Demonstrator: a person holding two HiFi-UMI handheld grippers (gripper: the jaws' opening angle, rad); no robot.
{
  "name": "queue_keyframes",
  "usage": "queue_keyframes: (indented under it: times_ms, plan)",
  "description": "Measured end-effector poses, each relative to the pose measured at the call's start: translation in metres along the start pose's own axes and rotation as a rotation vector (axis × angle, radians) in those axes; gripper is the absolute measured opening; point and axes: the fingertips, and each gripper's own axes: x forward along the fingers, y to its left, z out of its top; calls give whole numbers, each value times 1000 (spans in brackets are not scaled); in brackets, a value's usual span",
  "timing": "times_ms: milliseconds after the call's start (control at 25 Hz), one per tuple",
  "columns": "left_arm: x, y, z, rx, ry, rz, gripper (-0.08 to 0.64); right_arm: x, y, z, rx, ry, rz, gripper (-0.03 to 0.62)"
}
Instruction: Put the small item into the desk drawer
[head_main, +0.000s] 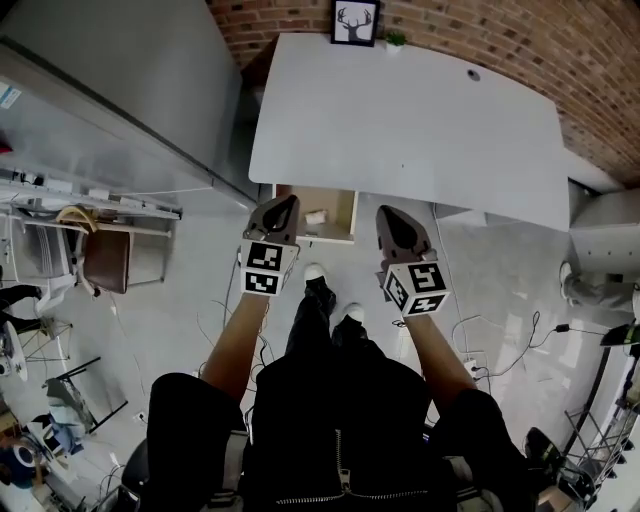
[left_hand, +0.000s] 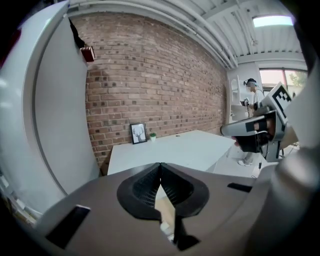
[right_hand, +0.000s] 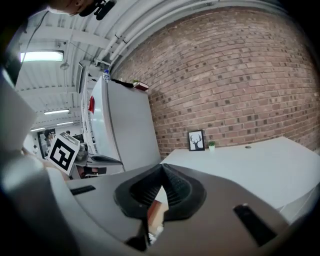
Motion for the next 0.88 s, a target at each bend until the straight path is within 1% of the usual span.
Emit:
queue_keyframes:
  times_ms: [120, 240, 440, 640, 880]
  plan:
    - [-14, -1, 35, 8, -68, 29, 21, -9, -1, 29, -39, -50, 12, 3]
    - [-26, -2, 60, 28, -111, 50, 20, -21, 1, 53, -54, -98, 17, 3]
    - [-47, -10, 97, 55, -177, 75, 21, -40, -1, 78, -76, -151, 27, 3]
    - [-63, -23, 117, 61, -216, 75, 21, -56, -6, 90, -103, -170, 30, 2]
    - [-76, -35, 127, 60, -240, 94, 21, -75, -12, 101, -111, -206, 22, 0]
